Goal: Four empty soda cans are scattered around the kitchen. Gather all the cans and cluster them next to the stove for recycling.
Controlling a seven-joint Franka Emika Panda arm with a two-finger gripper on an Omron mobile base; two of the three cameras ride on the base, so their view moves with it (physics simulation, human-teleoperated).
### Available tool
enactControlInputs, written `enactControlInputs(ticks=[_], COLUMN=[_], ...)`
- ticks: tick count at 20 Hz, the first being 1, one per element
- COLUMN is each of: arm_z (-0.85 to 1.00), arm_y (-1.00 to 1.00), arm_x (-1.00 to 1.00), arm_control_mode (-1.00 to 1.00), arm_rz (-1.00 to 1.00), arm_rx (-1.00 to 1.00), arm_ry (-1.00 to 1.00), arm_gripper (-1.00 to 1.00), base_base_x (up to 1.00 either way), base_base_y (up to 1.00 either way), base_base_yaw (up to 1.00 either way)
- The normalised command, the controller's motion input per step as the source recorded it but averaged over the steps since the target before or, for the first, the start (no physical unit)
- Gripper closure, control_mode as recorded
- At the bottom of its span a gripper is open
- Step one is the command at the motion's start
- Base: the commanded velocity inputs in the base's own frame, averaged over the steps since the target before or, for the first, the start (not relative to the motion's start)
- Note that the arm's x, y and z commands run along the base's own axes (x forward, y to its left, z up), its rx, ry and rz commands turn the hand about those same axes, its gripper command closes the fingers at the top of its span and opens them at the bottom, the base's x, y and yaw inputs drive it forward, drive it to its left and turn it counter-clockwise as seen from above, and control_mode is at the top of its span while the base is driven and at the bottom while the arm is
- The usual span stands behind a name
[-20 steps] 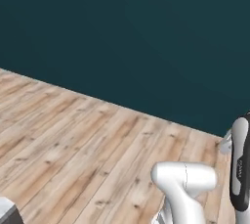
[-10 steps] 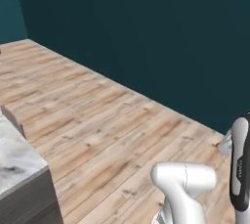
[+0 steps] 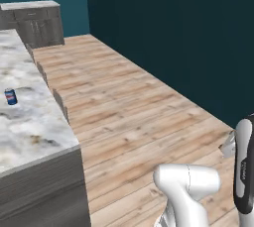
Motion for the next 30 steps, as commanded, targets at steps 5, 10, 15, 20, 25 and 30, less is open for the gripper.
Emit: enactControlInputs(ticks=[5,10,15,20,25,30], arm_z=[0.00,0.00,0.00,0.00,0.00,0.00], arm_y=[0.00,0.00,0.00,0.00,0.00,0.00], arm_x=[0.00,0.00,0.00,0.00,0.00,0.00], arm_control_mode=[1.00,1.00,1.00,1.00,1.00,1.00], arm_rz=[0.00,0.00,0.00,0.00,0.00,0.00], arm_rx=[0.00,0.00,0.00,0.00,0.00,0.00], arm_ry=[0.00,0.00,0.00,0.00,0.00,0.00], arm_gripper=[-1.00,-1.00,-1.00,-1.00,-1.00,-1.00], base_base_x=[0.49,0.42,0.41,0.90,1.00,1.00], base_base_y=[-0.26,-0.62,-0.74,-0.47,-0.05,-0.11], base_base_yaw=[0.28,0.18,0.14,0.02,-0.04,-0.05])
